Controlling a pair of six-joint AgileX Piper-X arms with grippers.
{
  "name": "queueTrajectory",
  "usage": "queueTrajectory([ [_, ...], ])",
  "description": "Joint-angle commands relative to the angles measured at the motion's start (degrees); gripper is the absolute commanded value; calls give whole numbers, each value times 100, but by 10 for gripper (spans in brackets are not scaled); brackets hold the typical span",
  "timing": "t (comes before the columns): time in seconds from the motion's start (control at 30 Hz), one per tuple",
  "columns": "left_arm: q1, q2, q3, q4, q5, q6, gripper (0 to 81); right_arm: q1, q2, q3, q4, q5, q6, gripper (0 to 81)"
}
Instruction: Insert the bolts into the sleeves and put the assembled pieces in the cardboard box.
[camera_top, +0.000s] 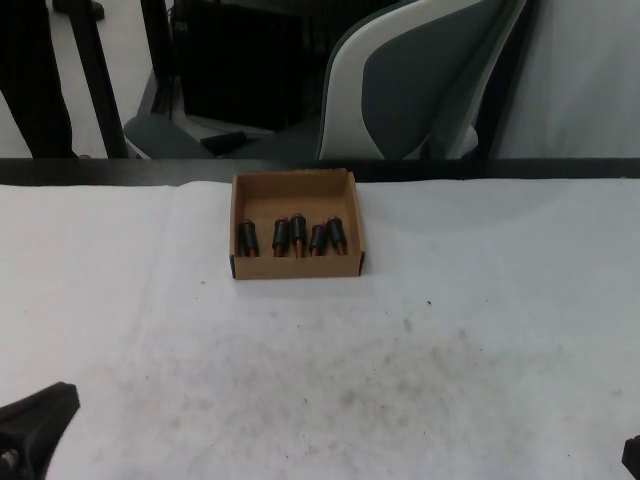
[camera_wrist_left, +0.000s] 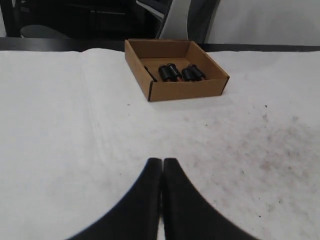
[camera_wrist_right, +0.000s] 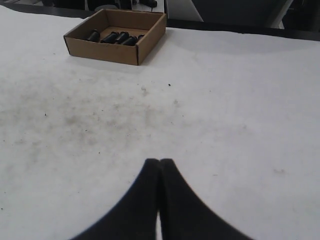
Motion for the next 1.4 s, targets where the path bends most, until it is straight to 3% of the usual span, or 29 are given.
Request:
queueTrajectory([
  [0.0, 322, -583, -59, 286, -30, -46, 8, -41, 0, -48, -26, 13, -19, 2],
  [0.17, 740, -1248, -59, 286, -30, -46, 8, -456, 0, -48, -26, 9, -19, 2],
  [0.3, 983, -1593, -59, 255, -57, -46, 8, -1182, 0, -48, -26, 9, -19, 2],
  [0.63, 1039, -1593, -59, 22, -48, -46, 8, -2990, 0, -48, -26, 6, -19, 2],
  [0.77, 1039, -1593, -59, 22, -48, -46, 8, -3486, 0, -48, -26, 6, -19, 2],
  [0.93, 1039, -1593, -59, 22, -48, -46, 8, -3712, 0, -48, -26, 6, -19, 2],
  [1.37, 1039, -1593, -59, 22, -48, -46, 8, -3714, 0, -48, -26, 6, -19, 2],
])
